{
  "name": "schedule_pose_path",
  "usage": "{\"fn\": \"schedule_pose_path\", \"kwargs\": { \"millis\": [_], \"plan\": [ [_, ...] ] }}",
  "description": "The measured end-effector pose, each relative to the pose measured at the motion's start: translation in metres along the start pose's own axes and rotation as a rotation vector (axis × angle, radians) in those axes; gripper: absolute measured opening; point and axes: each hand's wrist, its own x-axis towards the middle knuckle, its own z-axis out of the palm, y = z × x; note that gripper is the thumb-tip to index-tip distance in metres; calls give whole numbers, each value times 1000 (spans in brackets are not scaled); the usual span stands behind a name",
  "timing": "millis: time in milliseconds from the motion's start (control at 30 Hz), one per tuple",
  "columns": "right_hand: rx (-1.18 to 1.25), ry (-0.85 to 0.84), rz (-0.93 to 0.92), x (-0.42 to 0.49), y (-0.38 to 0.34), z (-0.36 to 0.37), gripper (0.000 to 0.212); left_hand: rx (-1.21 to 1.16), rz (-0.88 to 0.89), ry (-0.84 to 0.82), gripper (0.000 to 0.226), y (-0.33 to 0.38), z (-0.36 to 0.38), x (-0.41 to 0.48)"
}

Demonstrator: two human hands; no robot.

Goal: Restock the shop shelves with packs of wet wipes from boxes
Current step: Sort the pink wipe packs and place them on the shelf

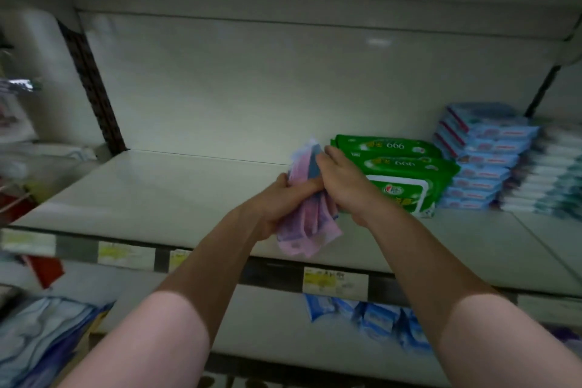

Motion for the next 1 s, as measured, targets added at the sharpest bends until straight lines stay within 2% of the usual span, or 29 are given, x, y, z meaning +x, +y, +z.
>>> {"fn": "schedule_pose_path", "kwargs": {
  "millis": [100, 133, 200, 267, 367, 500, 633, 800, 933, 1000],
  "plan": [
    [159, -62, 44, 2, 0, 2, 41, -342, -33, 19, 19, -4, -8, 0],
    [219, -100, 50, 3, 1, 4, 34, -480, -53, 10, 23, -6, -13, 0],
    [115, -173, 43, 4, -1, 9, 24, -649, -31, 24, 34, -15, -23, 3],
    [13, -253, 81, 6, 2, 14, 40, -701, 19, 31, 35, -22, -30, 5],
    [26, -323, 226, 14, 7, 19, 67, -793, 64, 7, 39, -27, -39, 6],
    [78, -311, 218, 29, 9, 31, 58, -805, 52, 9, 41, -25, -51, 10],
    [207, -262, 195, 43, 9, 38, 70, -744, 2, 9, 38, -21, -65, 17],
    [235, -194, 172, 65, 7, 42, 64, -701, -38, -52, 44, -21, -78, 28],
    [220, -186, 146, 77, 6, 41, 26, -609, -79, 84, 27, -19, -88, 39],
    [233, -142, 151, 84, 3, 41, 10, -581, -75, 115, 28, -21, -94, 44]
  ]
}}
